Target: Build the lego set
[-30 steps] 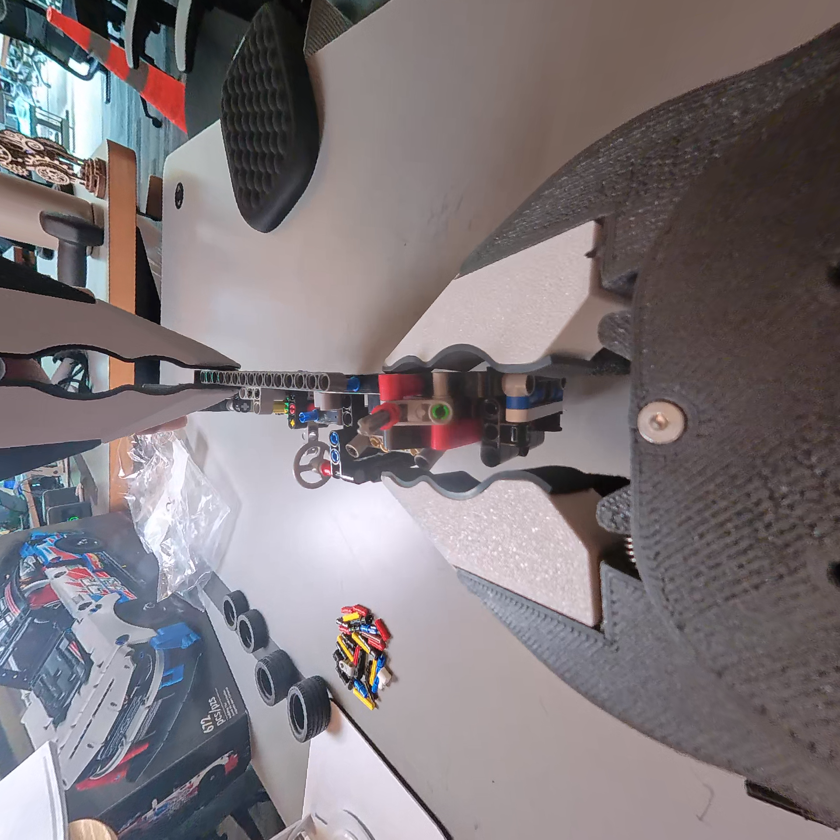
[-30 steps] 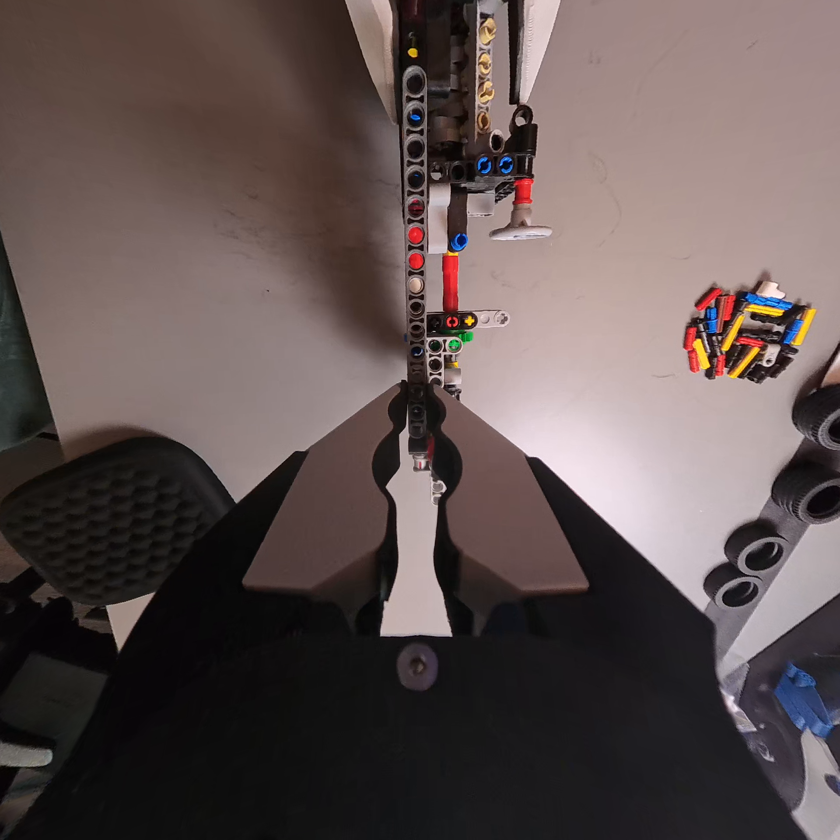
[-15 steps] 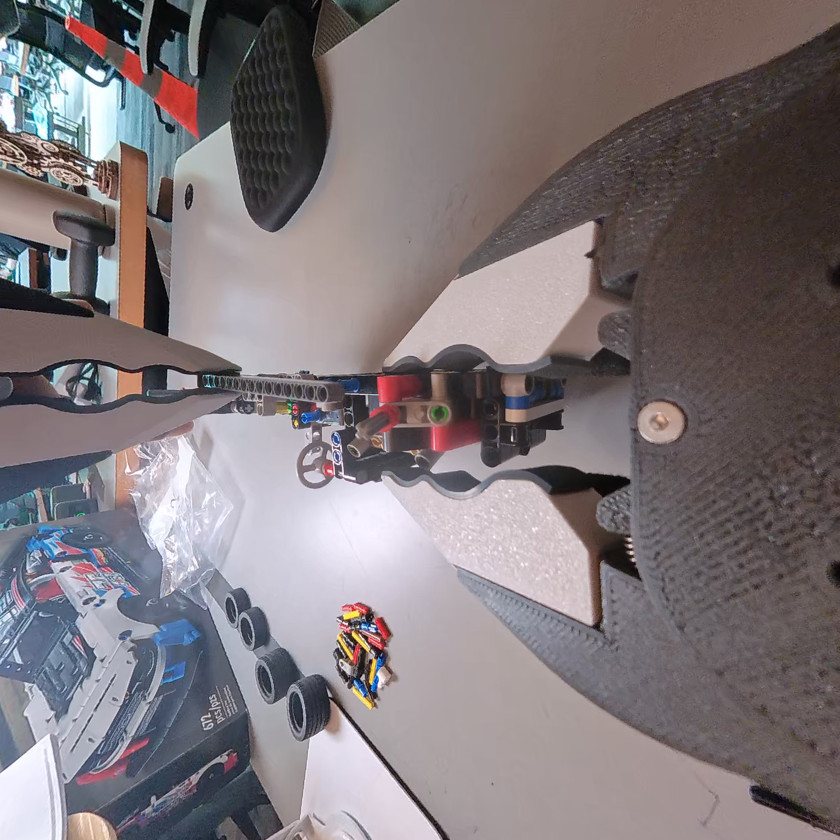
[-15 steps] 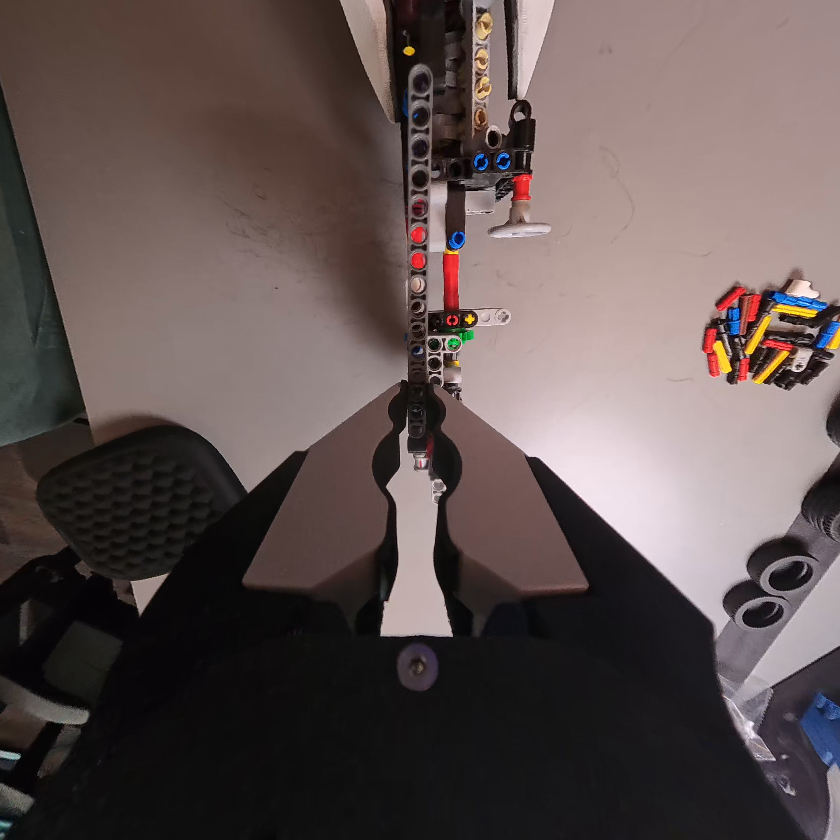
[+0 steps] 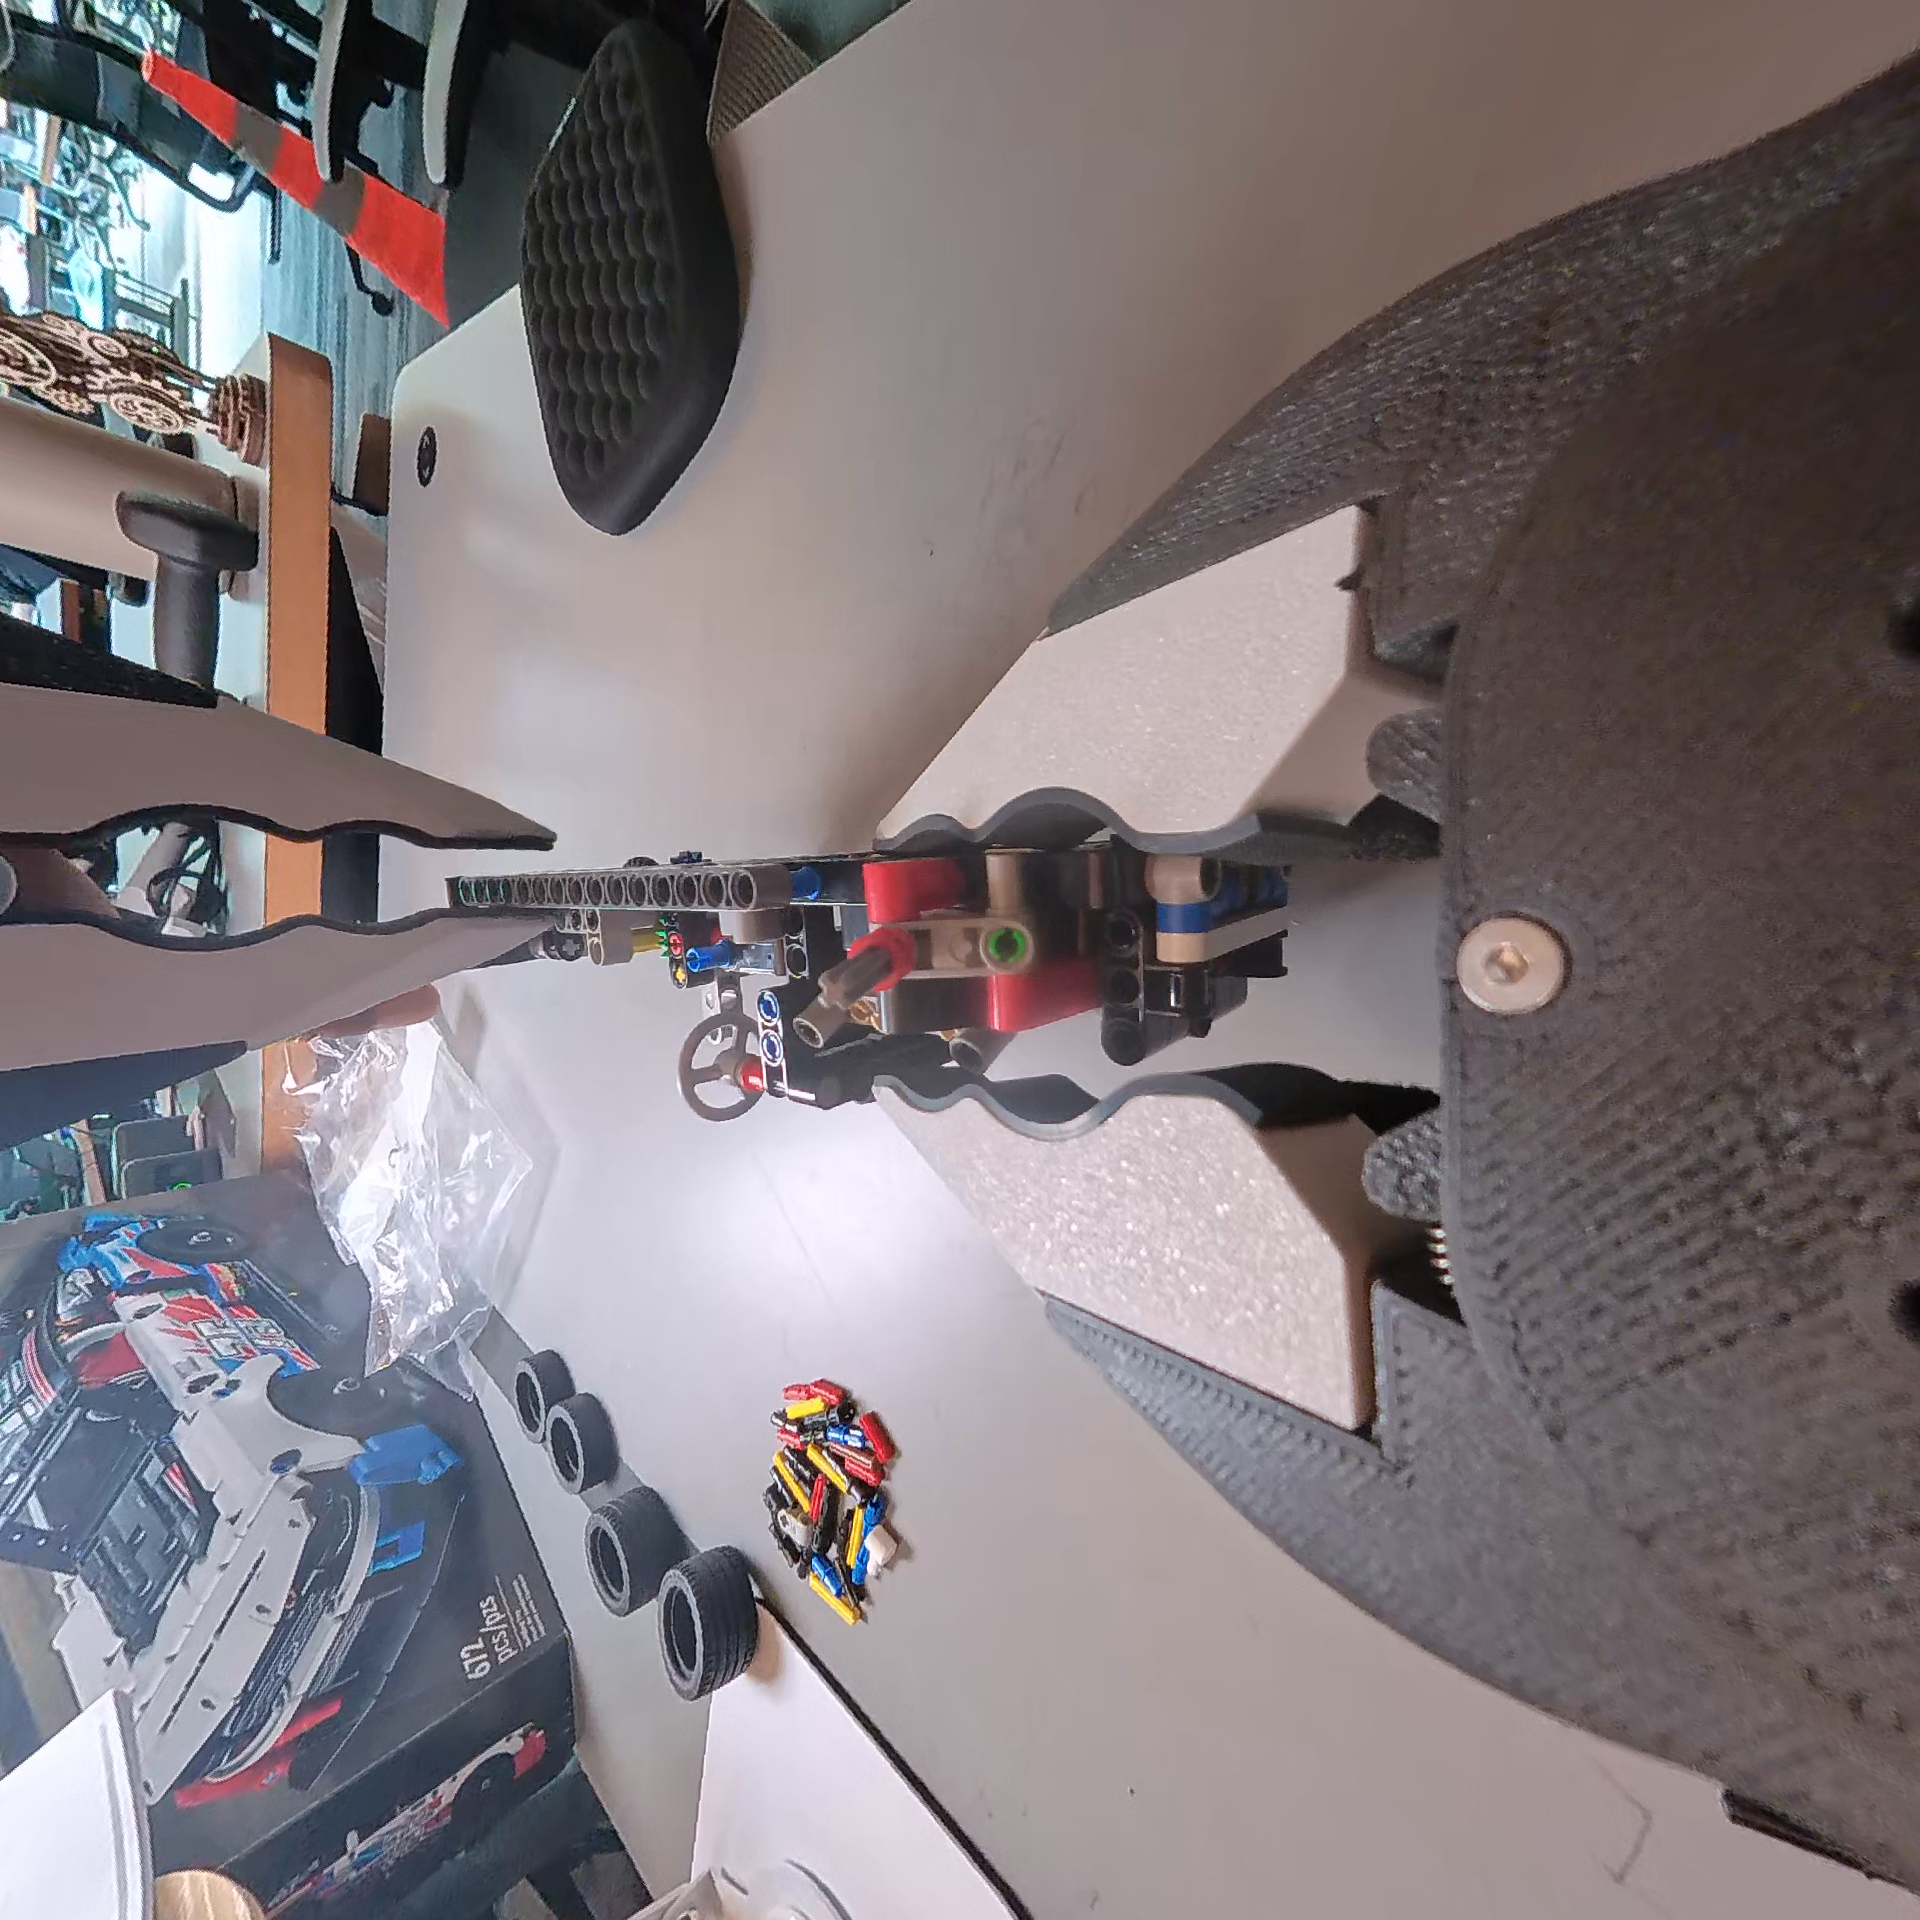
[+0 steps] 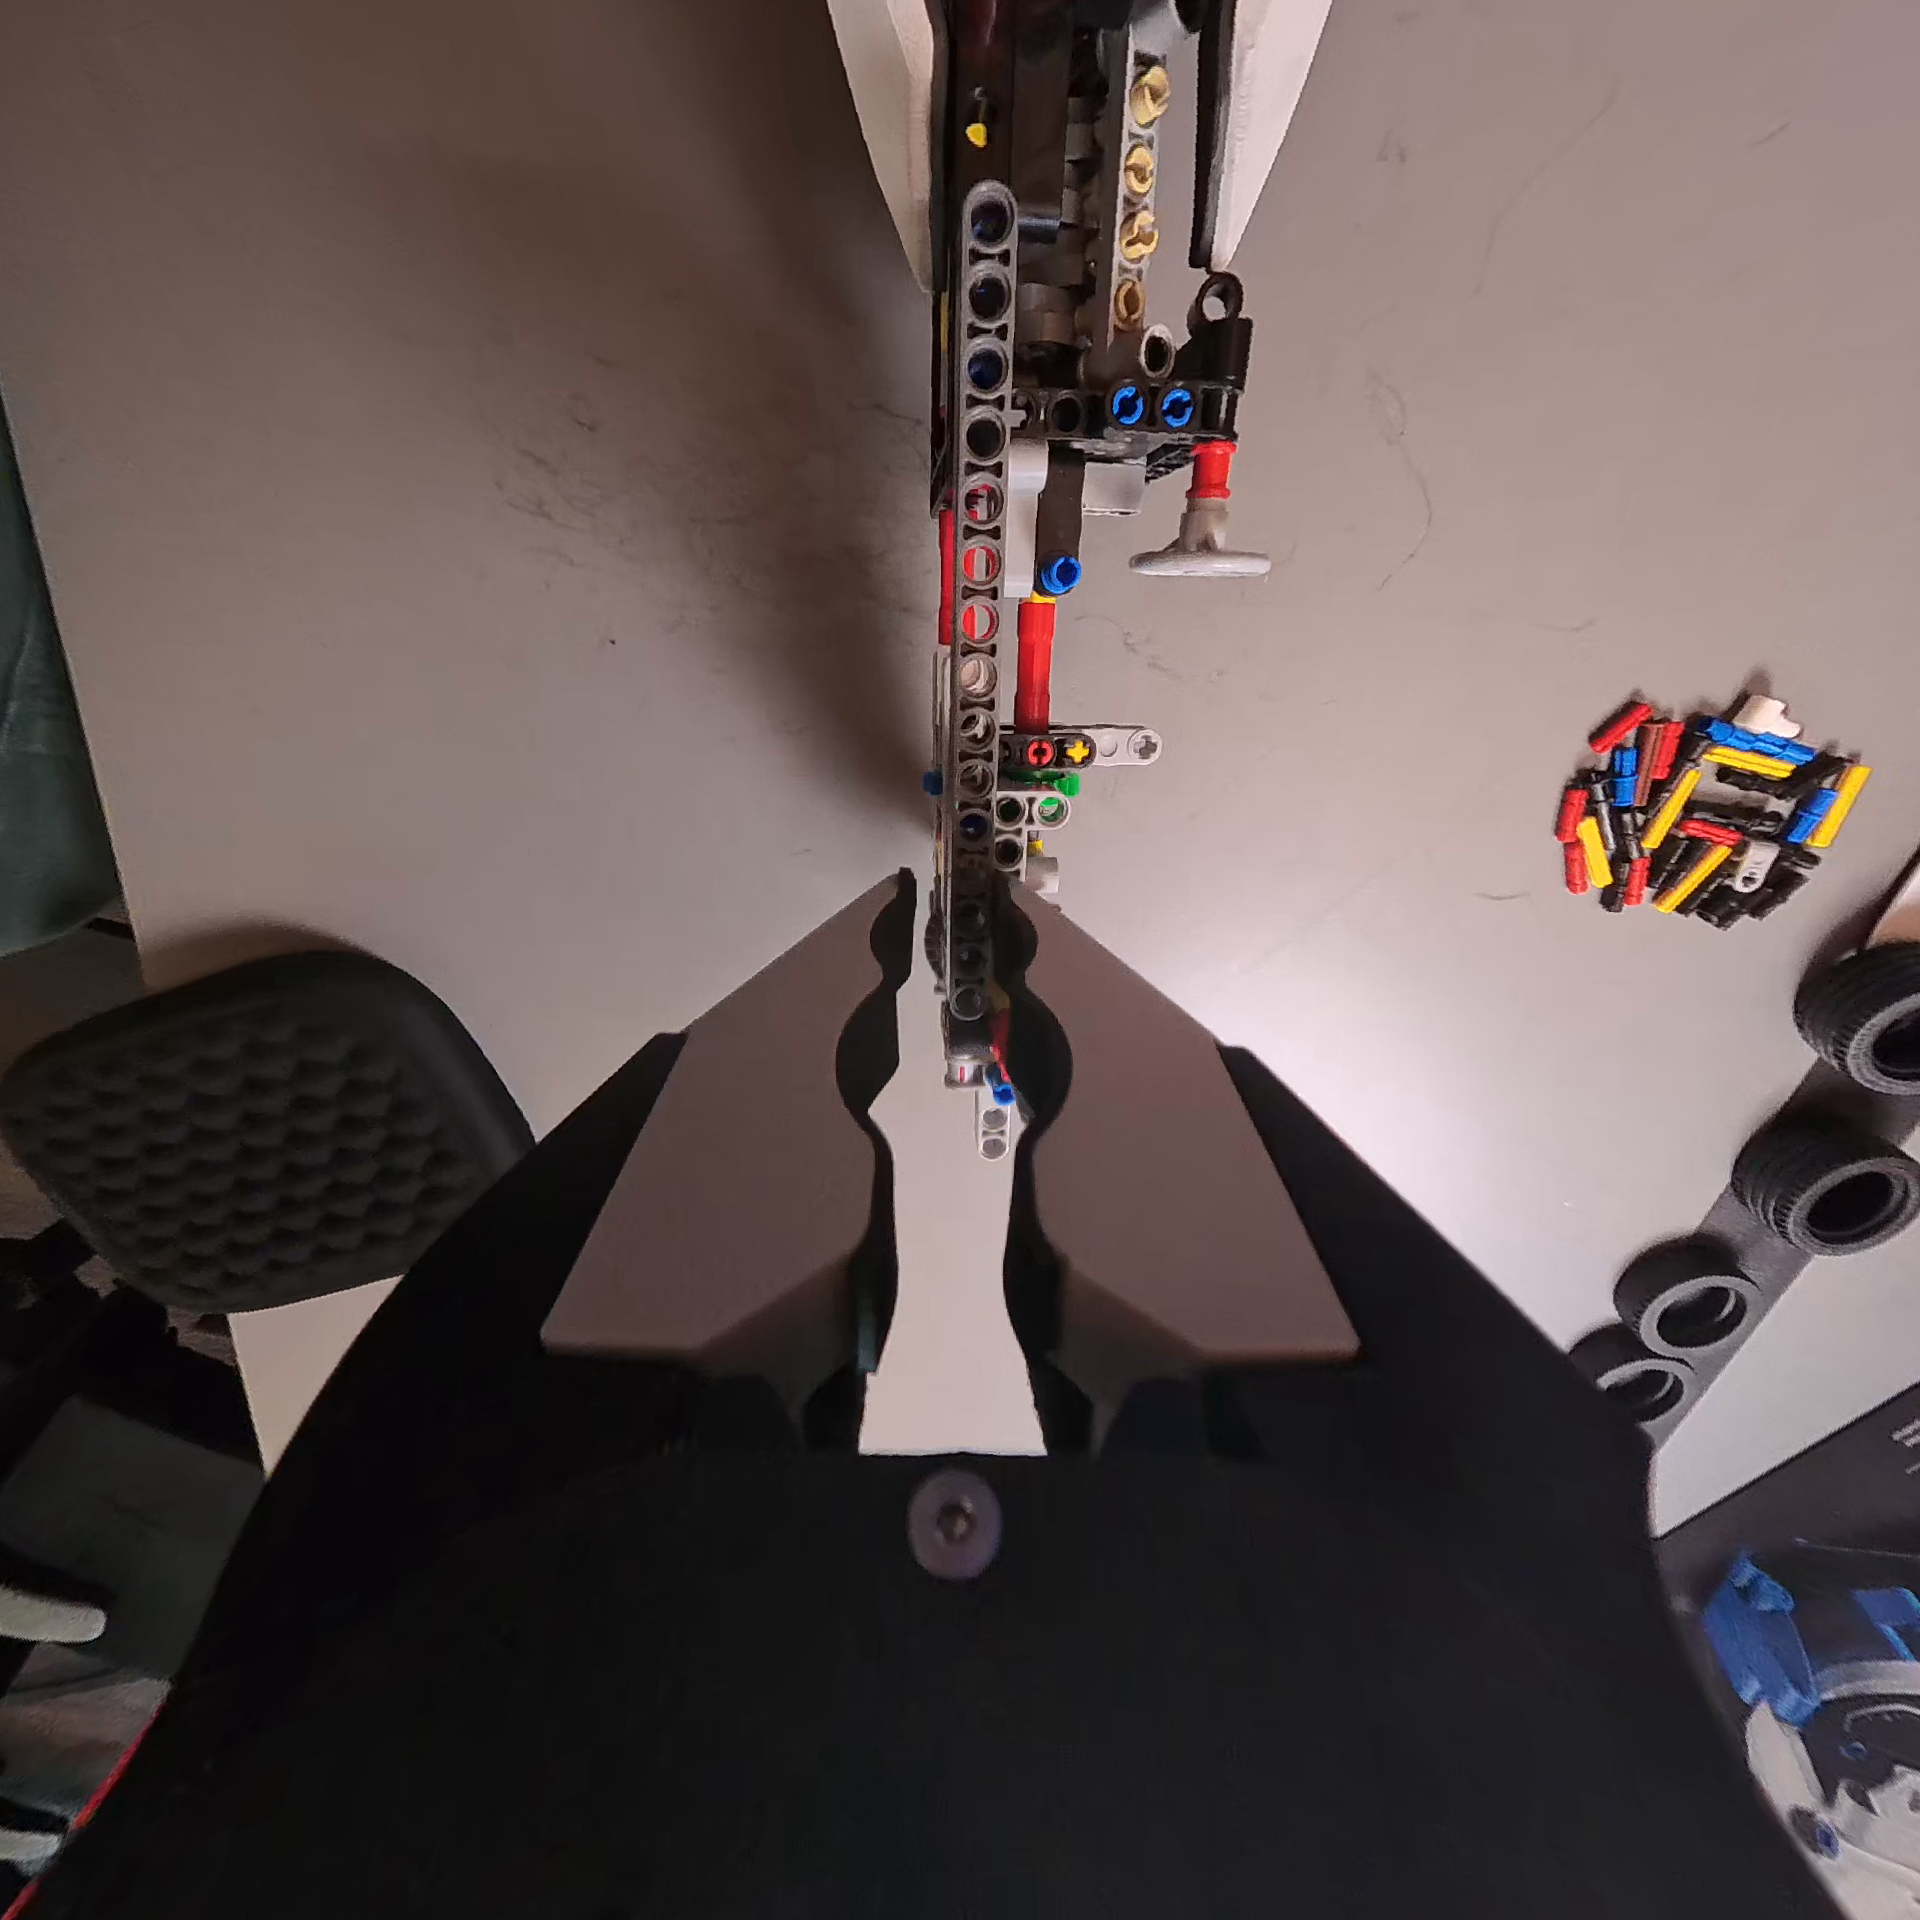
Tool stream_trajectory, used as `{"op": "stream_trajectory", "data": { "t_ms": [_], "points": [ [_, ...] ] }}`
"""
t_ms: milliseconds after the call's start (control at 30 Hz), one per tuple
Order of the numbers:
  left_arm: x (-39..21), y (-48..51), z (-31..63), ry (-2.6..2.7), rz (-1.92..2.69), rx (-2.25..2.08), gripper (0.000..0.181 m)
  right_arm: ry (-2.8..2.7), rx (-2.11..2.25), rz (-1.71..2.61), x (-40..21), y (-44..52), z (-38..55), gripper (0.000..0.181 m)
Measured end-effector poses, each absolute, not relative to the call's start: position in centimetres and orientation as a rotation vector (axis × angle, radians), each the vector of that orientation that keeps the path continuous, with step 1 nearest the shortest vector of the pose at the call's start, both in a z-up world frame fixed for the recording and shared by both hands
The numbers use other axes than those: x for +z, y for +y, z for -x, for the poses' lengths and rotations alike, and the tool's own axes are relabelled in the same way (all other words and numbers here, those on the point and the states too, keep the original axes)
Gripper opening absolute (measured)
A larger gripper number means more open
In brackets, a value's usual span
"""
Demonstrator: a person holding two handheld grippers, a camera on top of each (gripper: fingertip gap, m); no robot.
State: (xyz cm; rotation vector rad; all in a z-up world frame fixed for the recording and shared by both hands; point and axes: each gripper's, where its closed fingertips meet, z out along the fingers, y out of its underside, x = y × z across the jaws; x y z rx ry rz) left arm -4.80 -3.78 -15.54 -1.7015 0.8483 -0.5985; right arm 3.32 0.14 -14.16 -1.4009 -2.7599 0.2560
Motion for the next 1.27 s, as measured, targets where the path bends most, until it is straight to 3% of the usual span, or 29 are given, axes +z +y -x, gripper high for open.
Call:
{"op": "stream_trajectory", "data": {
  "t_ms": [33, 700, 1267],
  "points": [
    [-15.5, -3.8, 4.8, 0.851, 1.701, -0.596, 0.038, -2.756, 0.252, 1.393, -14.2, 0.2, -3.2, 0.011],
    [-15.5, -3.8, 4.7, 0.867, 1.693, -0.576, 0.037, -2.734, 0.284, 1.364, -13.9, -0.7, -1.7, 0.004],
    [-15.5, -3.9, 4.6, 0.880, 1.689, -0.559, 0.037, -2.644, 0.475, 1.161, -13.1, -4.6, 3.1, 0.015]
  ]
}}
